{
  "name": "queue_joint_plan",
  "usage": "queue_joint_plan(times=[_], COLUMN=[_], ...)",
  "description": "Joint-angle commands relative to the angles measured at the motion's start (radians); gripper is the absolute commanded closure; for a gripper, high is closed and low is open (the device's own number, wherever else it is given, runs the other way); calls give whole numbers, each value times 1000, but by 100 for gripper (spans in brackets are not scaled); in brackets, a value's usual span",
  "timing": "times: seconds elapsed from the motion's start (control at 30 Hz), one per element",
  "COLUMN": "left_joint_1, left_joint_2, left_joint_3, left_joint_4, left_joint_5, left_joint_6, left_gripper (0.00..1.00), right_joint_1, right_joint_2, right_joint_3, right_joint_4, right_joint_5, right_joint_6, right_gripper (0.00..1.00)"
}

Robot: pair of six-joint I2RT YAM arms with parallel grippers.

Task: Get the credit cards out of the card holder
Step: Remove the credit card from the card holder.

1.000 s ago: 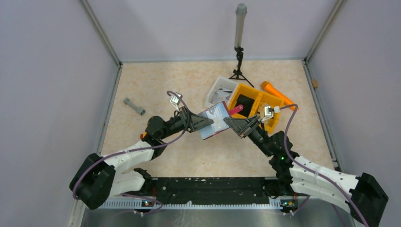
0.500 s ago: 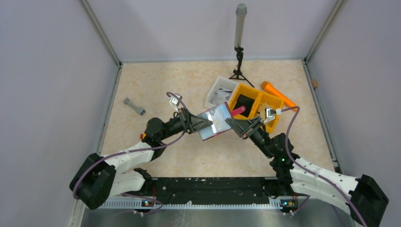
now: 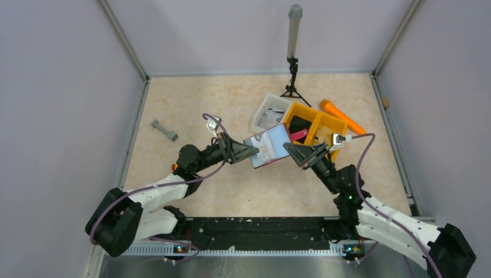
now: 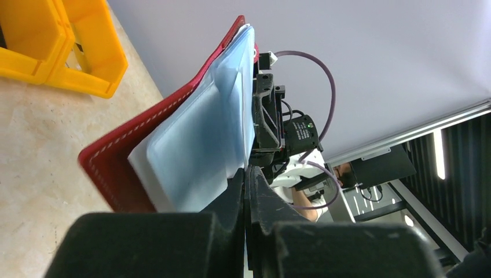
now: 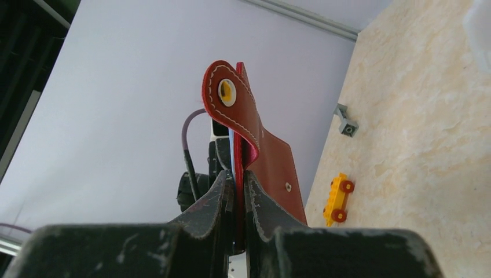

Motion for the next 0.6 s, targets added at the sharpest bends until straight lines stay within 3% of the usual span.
queue_joint_plan(times=[0.0,0.23,0.43,0.57], left_joint_1=[16,24,3,-15], left_joint_2=[-26,-35,-19,46], left_joint_3=[-11,-12,36,69], left_joint_4=[78,27,-119,-130], left_joint_5=[13,1,-70,-191], left_joint_6=[-5,23,103,134], left_gripper=[100,100,100,100], right_joint_1=[-36,-49,-49,-49], right_joint_2=[-87,-246,-231,-236], right_joint_3=[3,103,387,523], right_joint_4=[-46,-389,-800,-849], right_joint_5=[22,176,442,536], right_joint_6=[-47,-336,-753,-906], right_gripper=[100,100,100,100])
